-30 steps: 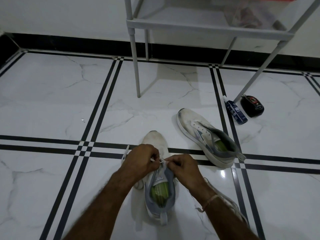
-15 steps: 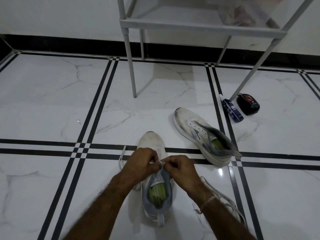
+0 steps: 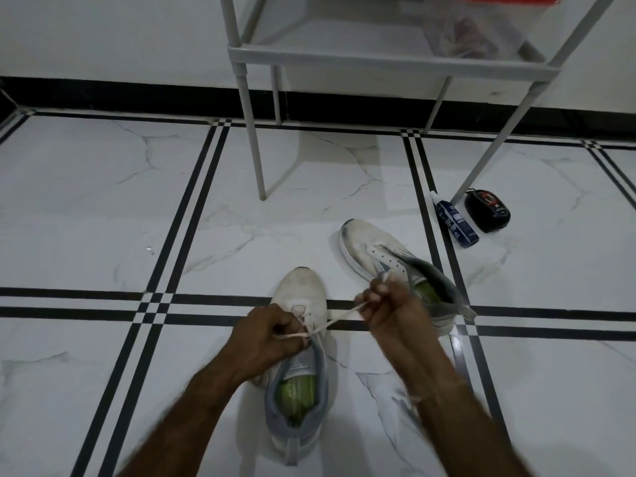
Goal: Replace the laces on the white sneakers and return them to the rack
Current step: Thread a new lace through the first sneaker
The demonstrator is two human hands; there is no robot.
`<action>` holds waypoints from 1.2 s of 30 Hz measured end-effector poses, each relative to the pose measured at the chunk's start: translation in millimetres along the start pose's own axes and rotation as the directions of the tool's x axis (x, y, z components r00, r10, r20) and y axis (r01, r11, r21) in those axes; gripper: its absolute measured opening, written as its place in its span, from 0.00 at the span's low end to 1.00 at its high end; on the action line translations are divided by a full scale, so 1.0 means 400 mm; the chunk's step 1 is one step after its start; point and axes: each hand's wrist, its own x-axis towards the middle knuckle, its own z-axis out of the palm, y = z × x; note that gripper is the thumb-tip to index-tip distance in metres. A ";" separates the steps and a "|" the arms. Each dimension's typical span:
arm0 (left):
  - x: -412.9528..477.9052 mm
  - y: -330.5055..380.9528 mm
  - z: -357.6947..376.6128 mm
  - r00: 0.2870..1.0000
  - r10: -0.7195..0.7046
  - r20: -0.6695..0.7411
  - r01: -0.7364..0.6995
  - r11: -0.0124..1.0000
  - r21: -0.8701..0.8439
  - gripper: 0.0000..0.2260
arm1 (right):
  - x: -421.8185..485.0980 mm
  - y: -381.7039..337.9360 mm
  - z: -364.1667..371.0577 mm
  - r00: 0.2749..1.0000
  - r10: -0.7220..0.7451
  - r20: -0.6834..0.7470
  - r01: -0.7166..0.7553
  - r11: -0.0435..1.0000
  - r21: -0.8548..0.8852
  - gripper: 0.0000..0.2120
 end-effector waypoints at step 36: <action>-0.088 -0.054 0.057 0.933 -0.152 -0.327 0.077 0.970 -0.230 0.05 | 0.007 0.103 -0.044 0.957 0.086 0.276 0.241 0.287 -0.927 0.11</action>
